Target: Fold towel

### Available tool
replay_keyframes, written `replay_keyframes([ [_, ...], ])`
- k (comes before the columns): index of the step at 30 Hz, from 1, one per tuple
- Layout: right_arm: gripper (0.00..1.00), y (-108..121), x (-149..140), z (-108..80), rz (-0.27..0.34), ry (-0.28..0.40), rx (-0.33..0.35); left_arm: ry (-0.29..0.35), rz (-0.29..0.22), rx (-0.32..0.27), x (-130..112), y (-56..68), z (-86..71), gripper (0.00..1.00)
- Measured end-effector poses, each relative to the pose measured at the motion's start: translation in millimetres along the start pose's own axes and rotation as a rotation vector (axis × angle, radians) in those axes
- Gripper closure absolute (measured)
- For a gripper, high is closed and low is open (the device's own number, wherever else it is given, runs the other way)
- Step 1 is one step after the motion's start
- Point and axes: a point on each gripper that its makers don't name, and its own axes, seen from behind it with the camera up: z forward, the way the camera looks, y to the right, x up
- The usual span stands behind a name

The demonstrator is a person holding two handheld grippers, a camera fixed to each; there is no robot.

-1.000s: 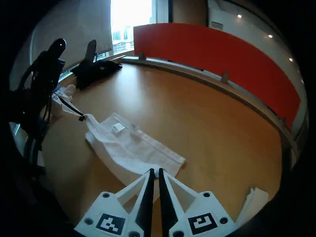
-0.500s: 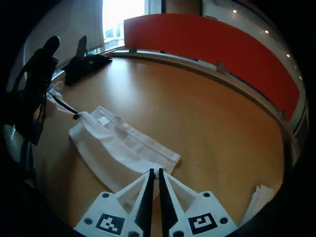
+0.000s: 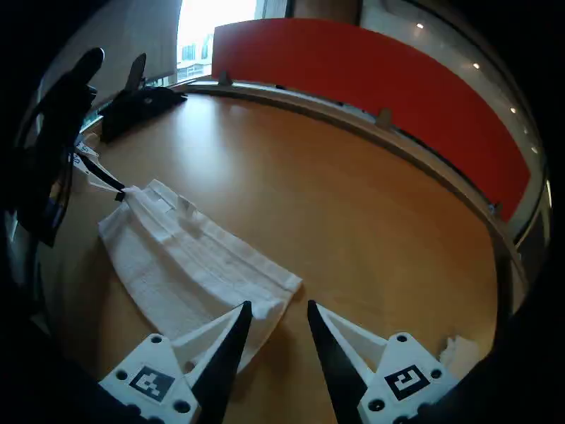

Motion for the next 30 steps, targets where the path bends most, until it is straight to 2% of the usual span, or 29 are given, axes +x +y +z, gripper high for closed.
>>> replay_keyframes([
  [5,0.39,9.0,7.0,0.8,-0.009,0.006,-0.026,0.010,0.005,0.013,8.9,-5.2,0.6,0.59],
  [7,0.36,11.0,11.3,-0.2,-0.010,0.014,-0.034,0.018,0.007,0.016,12.9,-6.7,-0.9,0.52],
  [10,0.30,11.3,17.8,-2.8,-0.008,0.029,-0.037,0.031,0.012,0.019,17.7,-8.4,-4.6,0.35],
  [14,0.12,9.8,24.4,-7.4,-0.002,0.048,-0.036,0.041,0.021,0.028,19.5,-11.1,-9.3,0.16],
  [15,0.12,9.4,25.4,-8.7,-0.001,0.052,-0.035,0.043,0.023,0.030,19.3,-11.6,-10.4,0.11],
  [17,0.11,7.7,26.2,-11.8,0.002,0.057,-0.034,0.046,0.030,0.032,18.5,-12.0,-12.8,0.07],
  [30,0.11,-12.9,9.1,-38.2,0.014,0.061,-0.017,0.069,0.014,0.027,3.3,-4.7,-38.8,0.07],
])
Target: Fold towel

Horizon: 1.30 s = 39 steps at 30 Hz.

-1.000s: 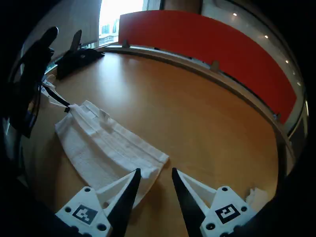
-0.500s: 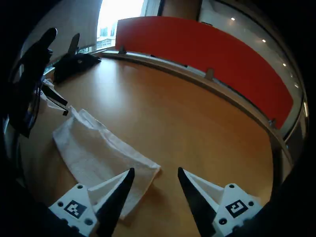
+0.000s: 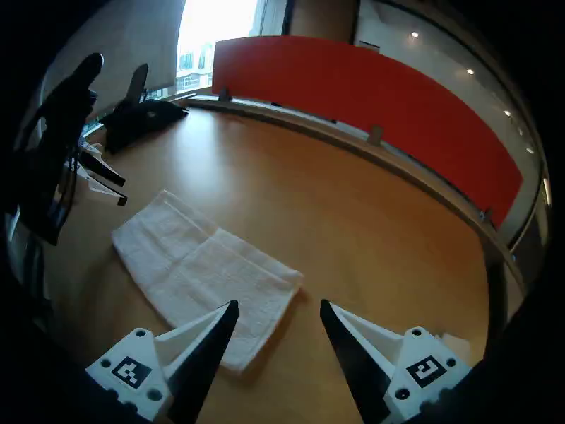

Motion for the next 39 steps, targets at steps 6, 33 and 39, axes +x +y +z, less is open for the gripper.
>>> replay_keyframes([
  [6,0.11,-11.4,-13.9,-16.8,0.024,-0.003,0.002,-0.004,-0.011,0.006,-17.8,3.3,-14.4,0.07],
  [33,0.11,-32.2,-39.9,-26.2,-0.024,-0.033,0.075,0.015,-0.099,0.099,-67.5,-10.2,-68.3,0.07],
  [39,0.11,-34.8,-42.3,-22.6,-0.044,-0.042,0.099,0.019,-0.127,0.126,-74.8,-17.6,-79.3,0.07],
])
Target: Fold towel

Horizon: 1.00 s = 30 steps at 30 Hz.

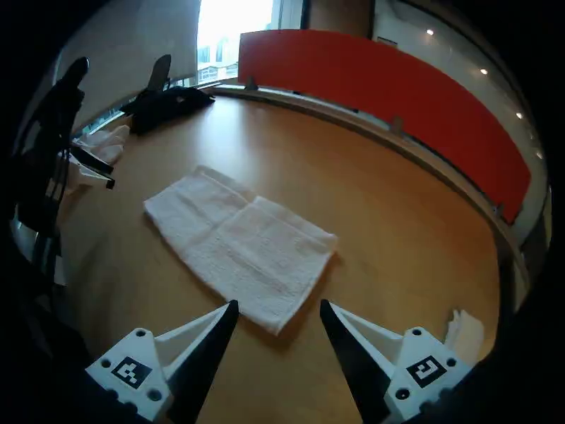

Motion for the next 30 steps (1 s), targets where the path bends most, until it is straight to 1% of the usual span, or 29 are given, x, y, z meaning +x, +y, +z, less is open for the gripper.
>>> replay_keyframes([
  [7,0.12,-1.4,-8.6,4.4,-0.022,-0.028,0.024,0.003,-0.022,0.026,-7.1,-9.5,-12.7,0.07],
  [9,0.14,-1.5,-12.9,5.7,-0.025,-0.041,0.031,0.002,-0.029,0.033,-9.9,-12.4,-16.3,0.07],
  [13,0.30,-1.5,-25.9,8.6,-0.026,-0.085,0.048,-0.001,-0.043,0.047,-16.8,-17.9,-22.2,0.07],
  [15,0.35,-1.3,-32.2,10.7,-0.026,-0.108,0.056,-0.004,-0.051,0.052,-20.7,-20.1,-24.4,0.07],
  [21,0.46,-0.5,-40.4,13.9,-0.045,-0.141,0.072,-0.011,-0.063,0.059,-30.3,-23.3,-28.7,0.07],
  [24,0.49,-0.9,-42.1,15.4,-0.055,-0.150,0.080,-0.013,-0.062,0.061,-32.9,-23.9,-30.2,0.07],
  [28,0.54,-1.4,-42.5,17.5,-0.055,-0.157,0.090,-0.015,-0.062,0.062,-35.1,-24.6,-31.7,0.07],
  [30,0.60,-1.8,-42.7,18.3,-0.053,-0.161,0.097,-0.015,-0.064,0.063,-35.7,-25.0,-32.3,0.07],
])
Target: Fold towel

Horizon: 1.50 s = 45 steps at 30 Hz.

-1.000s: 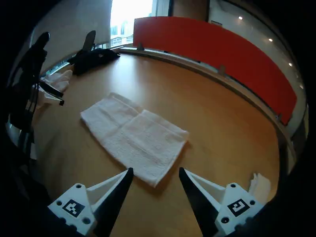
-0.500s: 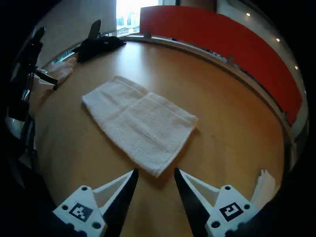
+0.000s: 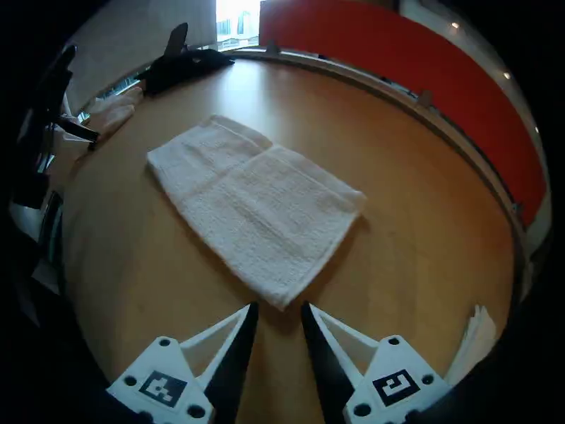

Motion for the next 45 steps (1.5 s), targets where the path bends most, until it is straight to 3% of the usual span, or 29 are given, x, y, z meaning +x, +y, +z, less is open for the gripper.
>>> replay_keyframes([
  [9,0.94,0.8,0.2,2.5,-0.003,-0.004,0.011,-0.001,0.000,0.003,-1.1,-3.8,-1.2,0.07],
  [17,0.96,1.1,11.6,-5.9,-0.009,0.020,-0.001,0.000,0.001,-0.002,1.0,-1.8,0.1,0.07],
  [24,0.96,6.4,47.5,-27.9,-0.009,0.091,-0.029,0.006,0.003,-0.005,4.8,0.3,1.4,0.07],
  [35,0.96,15.8,102.5,-59.6,-0.093,0.182,-0.069,0.013,0.005,-0.014,9.5,7.1,4.4,0.07],
  [45,0.96,22.9,132.5,-79.9,-0.126,0.237,-0.093,0.019,0.005,-0.015,12.8,10.0,3.7,0.07],
])
